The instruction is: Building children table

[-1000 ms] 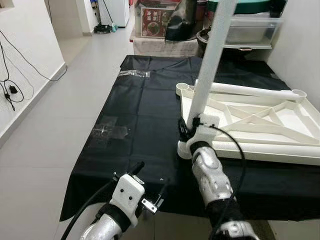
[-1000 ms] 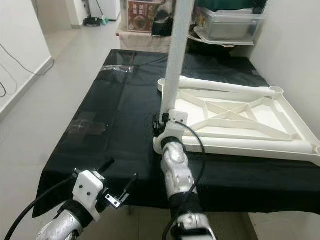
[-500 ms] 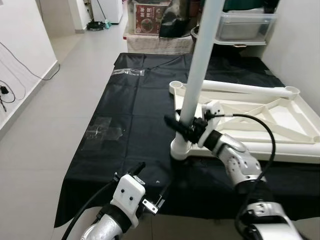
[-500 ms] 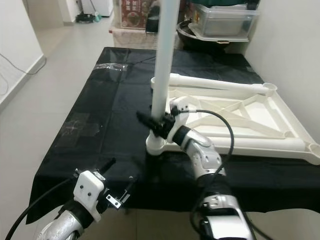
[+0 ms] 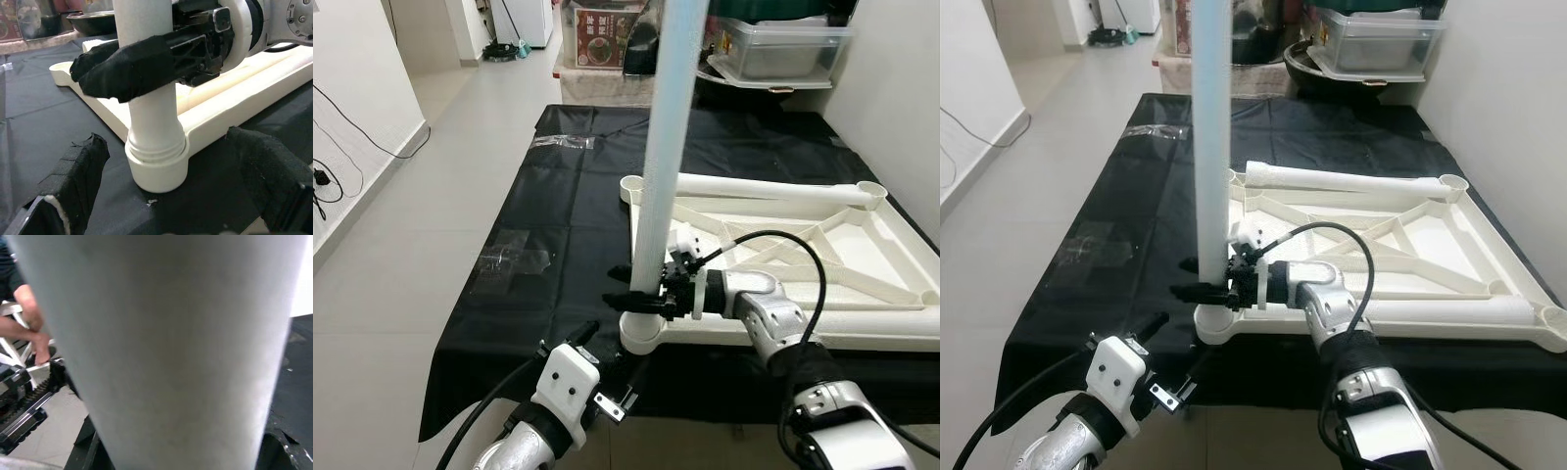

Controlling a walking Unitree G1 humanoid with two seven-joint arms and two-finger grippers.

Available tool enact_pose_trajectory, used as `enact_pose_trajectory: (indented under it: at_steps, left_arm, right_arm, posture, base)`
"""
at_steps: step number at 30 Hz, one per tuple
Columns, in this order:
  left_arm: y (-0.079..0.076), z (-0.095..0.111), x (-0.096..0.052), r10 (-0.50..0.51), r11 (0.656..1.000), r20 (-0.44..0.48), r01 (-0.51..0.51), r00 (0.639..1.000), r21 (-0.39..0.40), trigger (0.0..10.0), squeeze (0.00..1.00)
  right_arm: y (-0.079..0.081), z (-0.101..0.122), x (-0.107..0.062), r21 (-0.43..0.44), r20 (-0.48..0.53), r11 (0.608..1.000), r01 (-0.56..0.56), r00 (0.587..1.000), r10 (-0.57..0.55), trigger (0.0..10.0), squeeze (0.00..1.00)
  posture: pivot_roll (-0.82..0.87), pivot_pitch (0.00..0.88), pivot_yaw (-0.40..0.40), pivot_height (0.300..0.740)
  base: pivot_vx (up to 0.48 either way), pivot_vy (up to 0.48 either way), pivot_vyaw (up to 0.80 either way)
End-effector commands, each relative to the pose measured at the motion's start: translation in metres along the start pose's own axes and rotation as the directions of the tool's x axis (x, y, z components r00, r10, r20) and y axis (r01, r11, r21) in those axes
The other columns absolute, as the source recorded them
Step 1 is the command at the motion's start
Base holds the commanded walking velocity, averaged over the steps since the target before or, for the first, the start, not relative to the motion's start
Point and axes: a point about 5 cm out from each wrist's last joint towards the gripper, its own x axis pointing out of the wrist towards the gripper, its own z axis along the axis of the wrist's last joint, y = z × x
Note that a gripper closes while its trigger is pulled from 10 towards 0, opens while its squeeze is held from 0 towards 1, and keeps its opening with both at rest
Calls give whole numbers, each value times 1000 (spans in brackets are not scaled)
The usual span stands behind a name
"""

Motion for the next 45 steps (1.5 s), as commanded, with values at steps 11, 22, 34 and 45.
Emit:
enact_pose_trajectory:
  at_steps: [11,22,34,45]
  left_arm:
    - [0,-3,-1,-7,1000,-22,7,1000,-5,10000,0]
    - [2,-3,1,-16,1000,-24,16,1000,-2,10000,0]
    - [0,-2,2,-15,1000,-20,16,1000,4,10000,0]
    - [0,-2,3,-17,1000,-19,17,1000,3,10000,0]
  right_arm:
    - [-23,-6,2,60,85,855,516,850,-519,0,0]
    - [-32,-23,-42,155,38,46,987,40,-998,0,0]
    - [-12,-27,-15,284,-31,-121,951,-117,-993,10000,0]
    - [-17,-5,8,319,159,222,921,179,-971,10000,0]
  posture:
    - [143,87,-43,740]
    - [141,90,-38,740]
    - [136,100,-45,740]
    - [106,103,-38,740]
  base:
    - [0,0,0]
    - [0,0,0]
    - [0,0,0]
    - [0,0,0]
